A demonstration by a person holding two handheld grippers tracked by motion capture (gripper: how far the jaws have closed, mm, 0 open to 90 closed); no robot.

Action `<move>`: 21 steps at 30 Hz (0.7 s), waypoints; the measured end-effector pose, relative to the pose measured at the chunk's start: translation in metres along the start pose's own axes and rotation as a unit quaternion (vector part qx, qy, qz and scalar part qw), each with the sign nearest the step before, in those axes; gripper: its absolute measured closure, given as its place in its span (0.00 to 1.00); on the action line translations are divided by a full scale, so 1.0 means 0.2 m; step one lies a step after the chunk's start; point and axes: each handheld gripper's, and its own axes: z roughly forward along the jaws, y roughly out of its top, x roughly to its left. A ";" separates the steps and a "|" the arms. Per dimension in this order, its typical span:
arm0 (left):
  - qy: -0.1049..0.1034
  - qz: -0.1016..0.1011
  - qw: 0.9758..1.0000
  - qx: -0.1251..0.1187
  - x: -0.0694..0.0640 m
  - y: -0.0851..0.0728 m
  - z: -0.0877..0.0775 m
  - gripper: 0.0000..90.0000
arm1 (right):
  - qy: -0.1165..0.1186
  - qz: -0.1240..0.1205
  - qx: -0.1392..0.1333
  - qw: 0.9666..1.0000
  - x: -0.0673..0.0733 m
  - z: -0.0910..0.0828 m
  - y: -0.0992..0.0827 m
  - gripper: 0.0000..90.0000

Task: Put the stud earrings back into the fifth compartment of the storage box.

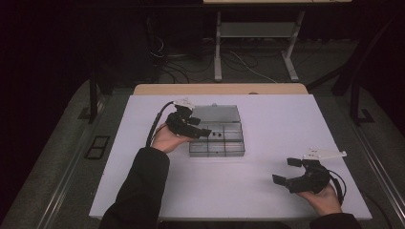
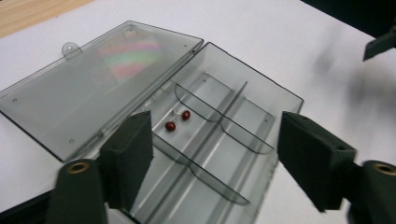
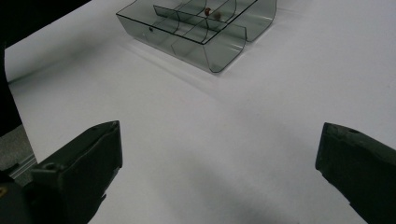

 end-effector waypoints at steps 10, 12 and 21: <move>0.016 -0.015 1.000 -0.017 -0.08 -0.08 -0.12 0.00 | 0.001 0.002 0.000 1.000 0.00 -0.01 0.00 0.00; 0.023 -0.015 0.999 -0.030 -0.09 -0.11 -0.15 0.00 | 0.001 0.003 0.000 1.000 0.00 -0.01 0.00 0.00; 0.036 -0.019 0.998 -0.053 -0.15 -0.24 -0.23 0.00 | 0.000 0.003 0.002 1.000 0.00 0.00 0.00 0.00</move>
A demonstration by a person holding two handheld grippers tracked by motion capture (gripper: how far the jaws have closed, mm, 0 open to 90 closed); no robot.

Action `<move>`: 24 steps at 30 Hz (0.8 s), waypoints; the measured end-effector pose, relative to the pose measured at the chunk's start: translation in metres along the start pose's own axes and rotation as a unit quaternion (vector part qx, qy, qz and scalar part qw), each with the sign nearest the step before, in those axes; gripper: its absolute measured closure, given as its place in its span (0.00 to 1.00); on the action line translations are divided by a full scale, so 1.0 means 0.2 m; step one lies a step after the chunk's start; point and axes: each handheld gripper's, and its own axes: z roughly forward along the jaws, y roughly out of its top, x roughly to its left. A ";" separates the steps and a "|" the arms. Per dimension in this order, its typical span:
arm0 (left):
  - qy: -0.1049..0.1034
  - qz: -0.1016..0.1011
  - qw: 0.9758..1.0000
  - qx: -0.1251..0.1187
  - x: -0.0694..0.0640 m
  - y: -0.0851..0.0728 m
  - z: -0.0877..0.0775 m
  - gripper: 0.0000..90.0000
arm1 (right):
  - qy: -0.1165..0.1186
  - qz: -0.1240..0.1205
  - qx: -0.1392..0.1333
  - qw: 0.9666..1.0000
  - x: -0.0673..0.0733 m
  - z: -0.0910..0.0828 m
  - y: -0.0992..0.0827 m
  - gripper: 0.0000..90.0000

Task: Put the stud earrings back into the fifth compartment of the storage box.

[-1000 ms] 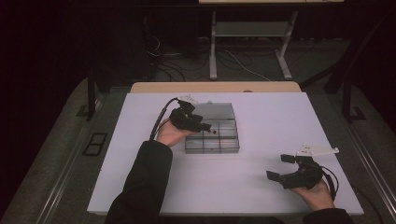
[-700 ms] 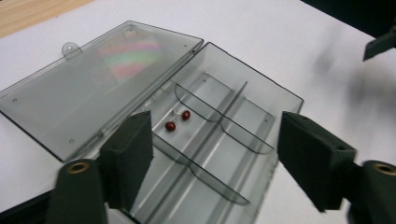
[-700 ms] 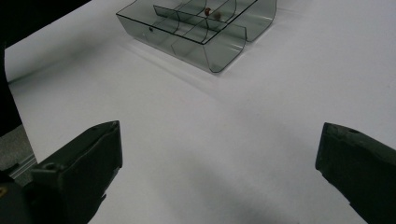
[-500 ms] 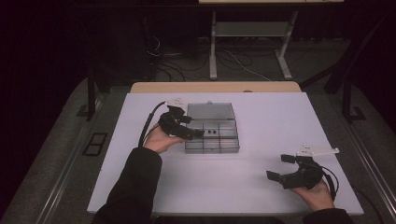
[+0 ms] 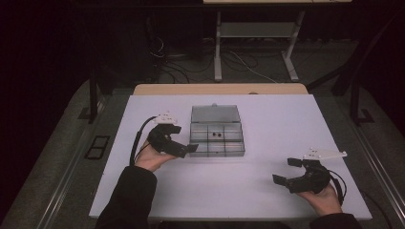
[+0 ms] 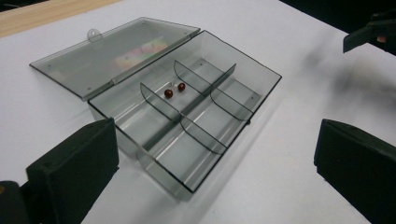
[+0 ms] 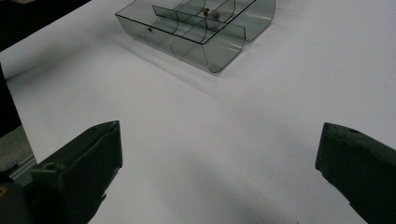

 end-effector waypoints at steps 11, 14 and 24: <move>-0.002 -0.011 1.000 -0.022 -0.07 -0.19 -0.04 0.00 | -0.002 -0.004 0.002 1.000 0.00 0.01 0.00 0.00; 0.001 -0.015 1.000 -0.026 -0.08 -0.24 -0.05 0.00 | -0.001 -0.005 0.003 1.000 0.00 0.01 0.00 0.00; 0.000 -0.015 0.999 -0.040 -0.13 -0.38 -0.08 0.00 | -0.001 -0.007 0.005 1.000 0.01 0.01 0.00 0.00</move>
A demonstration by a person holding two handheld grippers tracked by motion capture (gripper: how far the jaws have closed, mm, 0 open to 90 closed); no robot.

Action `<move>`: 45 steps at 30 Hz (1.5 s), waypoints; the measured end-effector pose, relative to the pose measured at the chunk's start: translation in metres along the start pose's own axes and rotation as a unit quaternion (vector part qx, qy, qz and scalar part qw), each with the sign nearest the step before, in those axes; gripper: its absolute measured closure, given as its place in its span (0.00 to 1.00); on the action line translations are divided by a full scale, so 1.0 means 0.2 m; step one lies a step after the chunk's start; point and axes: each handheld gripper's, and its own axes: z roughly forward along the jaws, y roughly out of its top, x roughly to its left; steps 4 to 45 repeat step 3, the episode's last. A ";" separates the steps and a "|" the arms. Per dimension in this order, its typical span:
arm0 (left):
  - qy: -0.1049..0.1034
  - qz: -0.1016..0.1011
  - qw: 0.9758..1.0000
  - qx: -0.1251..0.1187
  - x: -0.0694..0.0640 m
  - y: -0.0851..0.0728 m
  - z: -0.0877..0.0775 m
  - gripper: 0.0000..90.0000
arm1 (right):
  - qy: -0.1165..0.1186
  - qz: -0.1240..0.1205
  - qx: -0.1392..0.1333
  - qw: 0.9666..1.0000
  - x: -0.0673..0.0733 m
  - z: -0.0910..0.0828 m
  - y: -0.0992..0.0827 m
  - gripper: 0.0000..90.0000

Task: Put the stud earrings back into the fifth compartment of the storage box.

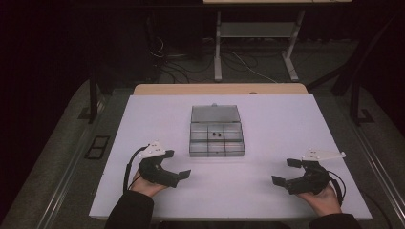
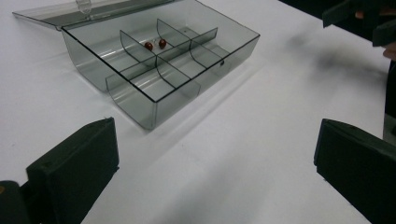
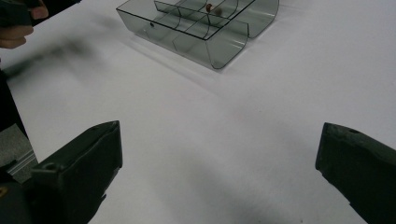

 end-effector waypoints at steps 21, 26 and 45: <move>-0.002 -0.005 1.000 -0.002 0.00 -0.01 0.00 0.00 | 0.000 0.002 0.002 1.000 0.00 0.00 0.00 0.00; -0.002 -0.005 1.000 -0.002 0.00 -0.01 0.00 0.00 | 0.000 0.002 0.002 1.000 0.00 0.00 0.00 0.00; -0.002 -0.005 1.000 -0.002 0.00 -0.01 0.00 0.00 | 0.000 0.002 0.002 1.000 0.00 0.00 0.00 0.00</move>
